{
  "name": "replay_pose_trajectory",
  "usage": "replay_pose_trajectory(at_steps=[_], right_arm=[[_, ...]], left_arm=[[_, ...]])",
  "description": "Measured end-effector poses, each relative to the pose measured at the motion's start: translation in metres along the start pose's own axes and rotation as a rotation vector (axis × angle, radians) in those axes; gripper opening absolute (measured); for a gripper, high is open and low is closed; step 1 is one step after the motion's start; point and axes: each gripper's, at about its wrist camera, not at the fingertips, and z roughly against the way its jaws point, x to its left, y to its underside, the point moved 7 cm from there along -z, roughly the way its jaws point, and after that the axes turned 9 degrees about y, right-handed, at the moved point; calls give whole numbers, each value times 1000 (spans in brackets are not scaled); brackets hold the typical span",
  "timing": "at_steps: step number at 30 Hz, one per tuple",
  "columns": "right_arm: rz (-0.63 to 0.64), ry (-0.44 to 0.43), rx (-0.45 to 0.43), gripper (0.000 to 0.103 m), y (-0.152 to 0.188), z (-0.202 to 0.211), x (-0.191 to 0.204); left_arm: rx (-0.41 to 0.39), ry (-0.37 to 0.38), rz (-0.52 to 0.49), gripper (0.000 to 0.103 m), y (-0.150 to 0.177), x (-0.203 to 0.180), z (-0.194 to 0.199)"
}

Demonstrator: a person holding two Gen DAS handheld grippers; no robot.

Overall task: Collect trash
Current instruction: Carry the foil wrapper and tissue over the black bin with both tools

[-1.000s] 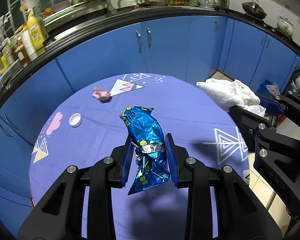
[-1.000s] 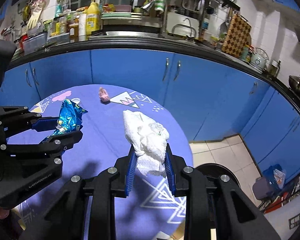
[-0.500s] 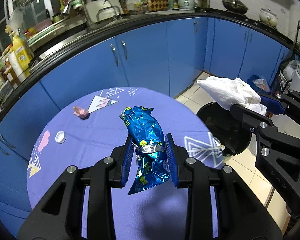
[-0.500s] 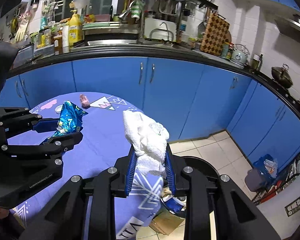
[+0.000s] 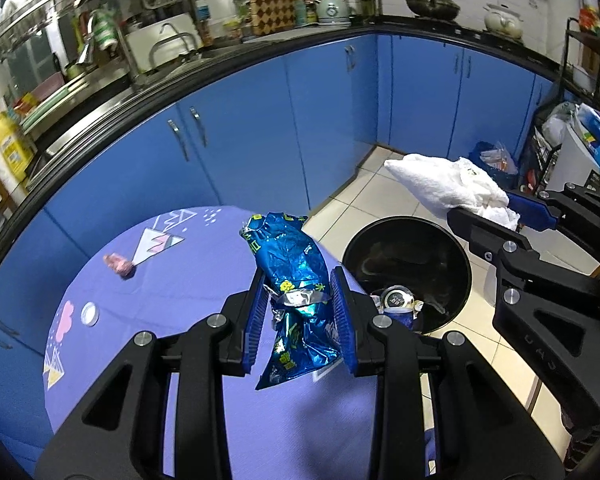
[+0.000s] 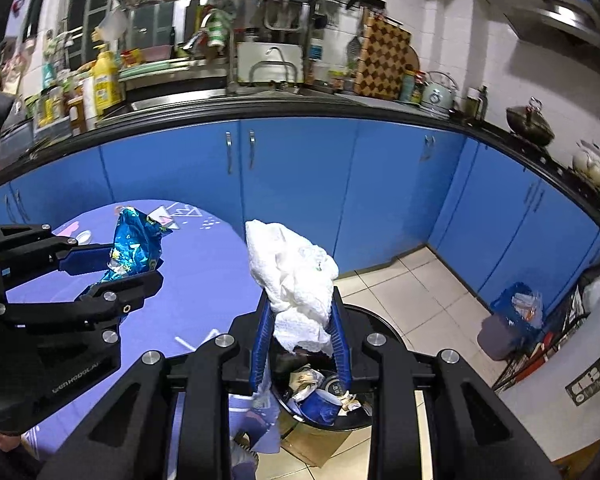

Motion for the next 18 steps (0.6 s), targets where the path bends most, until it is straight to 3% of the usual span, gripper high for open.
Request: replay_pose_trajectory(at_steps=[18], right_arm=[[-86,37,60,27,6,-69,-59]], left_arm=[[61,30,-39,33,-37,-27,-81]])
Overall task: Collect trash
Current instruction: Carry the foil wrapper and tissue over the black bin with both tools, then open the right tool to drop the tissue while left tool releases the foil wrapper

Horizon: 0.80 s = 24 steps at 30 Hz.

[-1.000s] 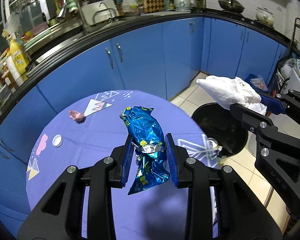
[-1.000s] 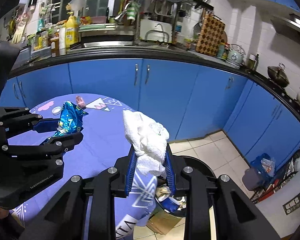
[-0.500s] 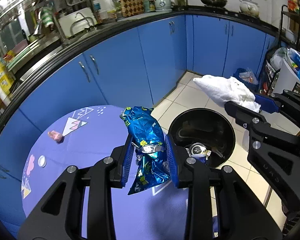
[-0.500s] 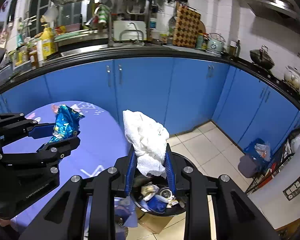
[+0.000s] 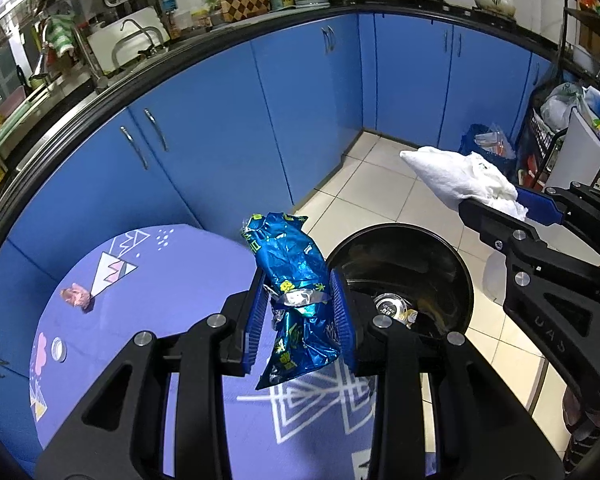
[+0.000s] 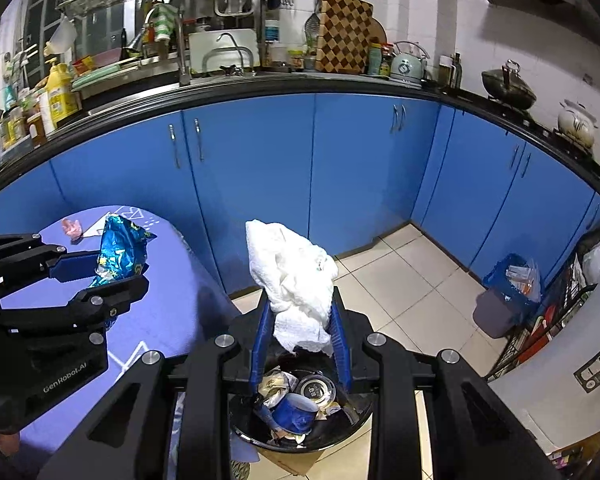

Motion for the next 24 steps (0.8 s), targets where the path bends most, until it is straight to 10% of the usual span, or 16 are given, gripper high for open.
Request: replay_pose_trajectory(at_steps=[24], right_arm=[[-25,-4,55,28,0,-56,-4]], left_arm=[[25,6,7,34,-12,7,-45]])
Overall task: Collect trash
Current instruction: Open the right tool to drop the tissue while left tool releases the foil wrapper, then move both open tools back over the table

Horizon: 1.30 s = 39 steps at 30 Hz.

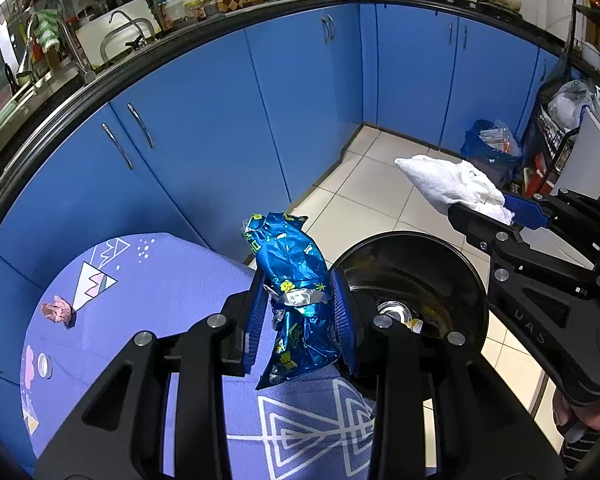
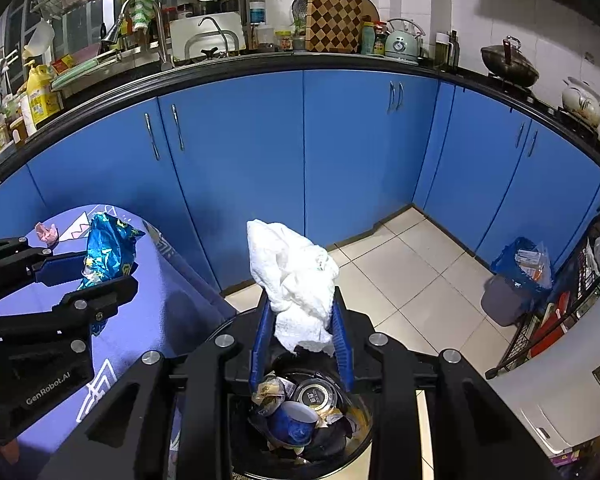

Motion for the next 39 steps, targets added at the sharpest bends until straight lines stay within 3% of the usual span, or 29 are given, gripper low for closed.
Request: replay_pose_trajectory(at_steps=[3,4,5,7,14,30,32,33,35,39], right_arm=[[12,-3,-4,29,0,-1,1],[17,3,3,39,1,-3,2],[15,16,5,62,1,-4,1],[5,72,-32,86,0,-1,-5],[-18,129,-41,92,1,4,-22],[-49,172,-34,93,15,7,-53],[-54,191,-32,93,16,6,-58],[-65,207,-29,93,17,5,-63],[-89,203,-18,93,20,3,-70],[-110,192,-13,93,23,2,-76]], left_arm=[[2,0,5,34,-1,2,-2],[3,-2,6,34,-1,3,-3],[5,-2,8,34,-1,4,-4],[7,-2,11,34,-1,4,-4],[1,3,1,34,-5,-2,-3],[6,28,-57,35,-17,-43,-13],[15,9,-54,47,-18,-42,-16],[7,-8,-46,60,-20,-38,-16],[-10,2,-22,98,-23,-33,-16],[-33,8,9,100,-26,-23,-13]])
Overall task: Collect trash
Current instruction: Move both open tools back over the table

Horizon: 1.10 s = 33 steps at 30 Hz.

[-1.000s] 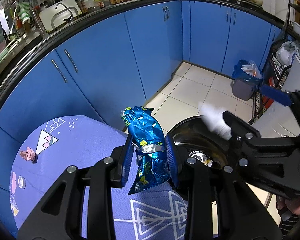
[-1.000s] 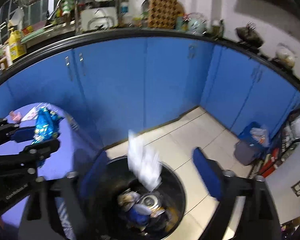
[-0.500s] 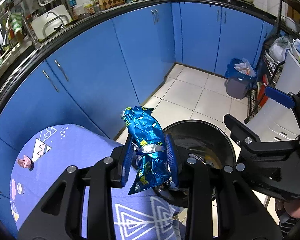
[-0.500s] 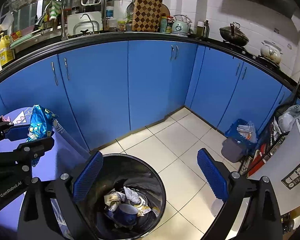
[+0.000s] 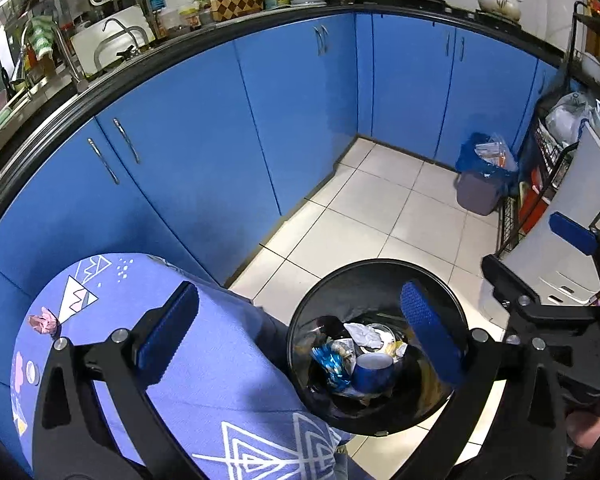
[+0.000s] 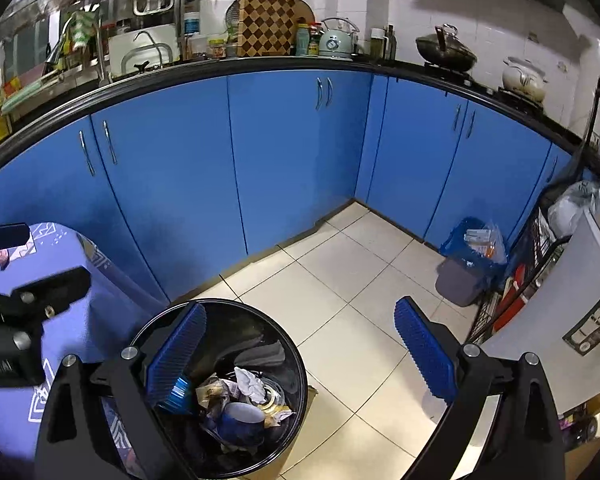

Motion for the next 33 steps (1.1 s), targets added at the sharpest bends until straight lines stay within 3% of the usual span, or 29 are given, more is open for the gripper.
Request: replay_pose_trajectory(at_steps=[13,33], right_arm=[[43,4,-31,93,-6,21,15],[104,22,-145,93,-33,101,38]], left_arm=[[-7,-37,35,100,10,23,12],[-122,-82,74,100,14,58,95]])
